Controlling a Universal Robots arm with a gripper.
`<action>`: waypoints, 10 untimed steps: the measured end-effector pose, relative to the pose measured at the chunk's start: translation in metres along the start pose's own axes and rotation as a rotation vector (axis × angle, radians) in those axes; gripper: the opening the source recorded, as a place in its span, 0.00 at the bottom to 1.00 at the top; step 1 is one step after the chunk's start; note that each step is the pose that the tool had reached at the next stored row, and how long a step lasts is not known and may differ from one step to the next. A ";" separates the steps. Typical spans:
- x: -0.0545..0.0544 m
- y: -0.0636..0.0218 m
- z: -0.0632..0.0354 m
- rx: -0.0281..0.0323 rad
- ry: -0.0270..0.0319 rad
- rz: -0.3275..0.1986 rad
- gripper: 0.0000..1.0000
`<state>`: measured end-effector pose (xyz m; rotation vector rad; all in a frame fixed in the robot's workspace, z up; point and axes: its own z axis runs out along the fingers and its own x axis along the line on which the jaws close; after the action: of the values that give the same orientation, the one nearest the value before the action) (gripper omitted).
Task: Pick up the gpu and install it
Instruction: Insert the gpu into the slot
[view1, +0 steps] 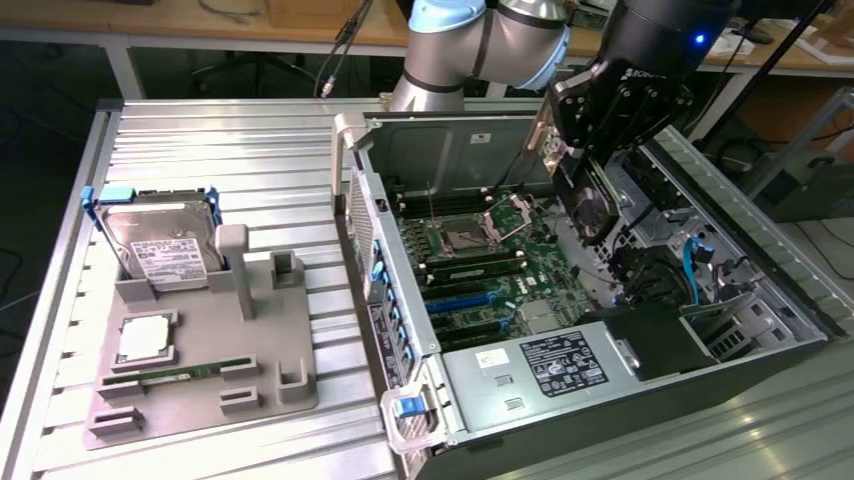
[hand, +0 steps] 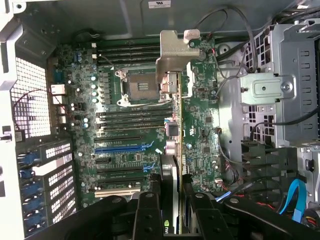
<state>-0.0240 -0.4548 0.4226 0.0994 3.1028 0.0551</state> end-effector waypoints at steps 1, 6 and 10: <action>0.000 0.0000 0.0000 -0.0002 0.0001 -0.003 0.27; 0.000 0.0000 0.0000 -0.0009 0.0009 -0.023 0.27; 0.000 0.0000 0.0000 -0.0015 0.0016 -0.042 0.27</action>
<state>-0.0240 -0.4548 0.4226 0.0338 3.1049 0.0563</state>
